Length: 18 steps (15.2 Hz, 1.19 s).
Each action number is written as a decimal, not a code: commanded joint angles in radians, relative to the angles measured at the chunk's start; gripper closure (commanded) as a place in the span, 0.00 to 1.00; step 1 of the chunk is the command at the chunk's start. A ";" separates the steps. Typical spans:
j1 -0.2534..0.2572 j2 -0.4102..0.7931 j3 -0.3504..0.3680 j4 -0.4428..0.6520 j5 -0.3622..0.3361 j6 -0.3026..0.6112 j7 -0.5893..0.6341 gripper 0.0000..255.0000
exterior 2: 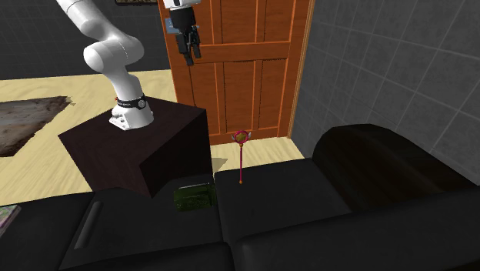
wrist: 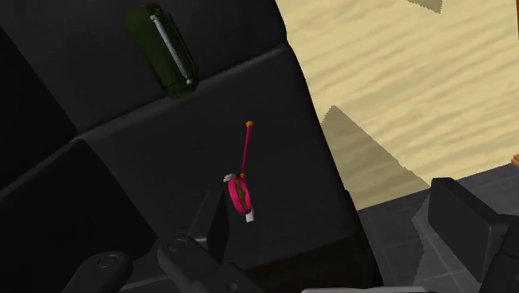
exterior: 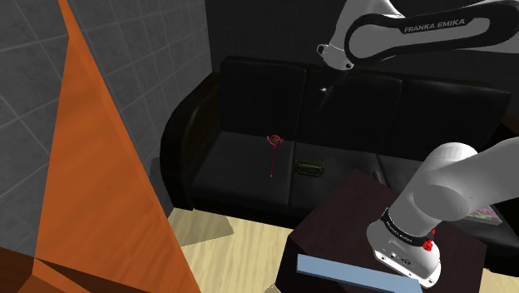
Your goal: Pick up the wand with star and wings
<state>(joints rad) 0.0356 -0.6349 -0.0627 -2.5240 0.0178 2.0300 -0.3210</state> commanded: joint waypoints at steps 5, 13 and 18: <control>0.023 0.185 -0.081 -0.032 0.013 0.240 -0.162 0.00; 0.093 0.502 -0.180 0.031 0.154 0.505 -0.439 0.00; 0.114 0.721 -0.194 0.133 0.348 0.607 -0.678 0.00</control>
<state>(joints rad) 0.1485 0.0327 -0.2572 -2.4252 0.3189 2.6221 -0.9430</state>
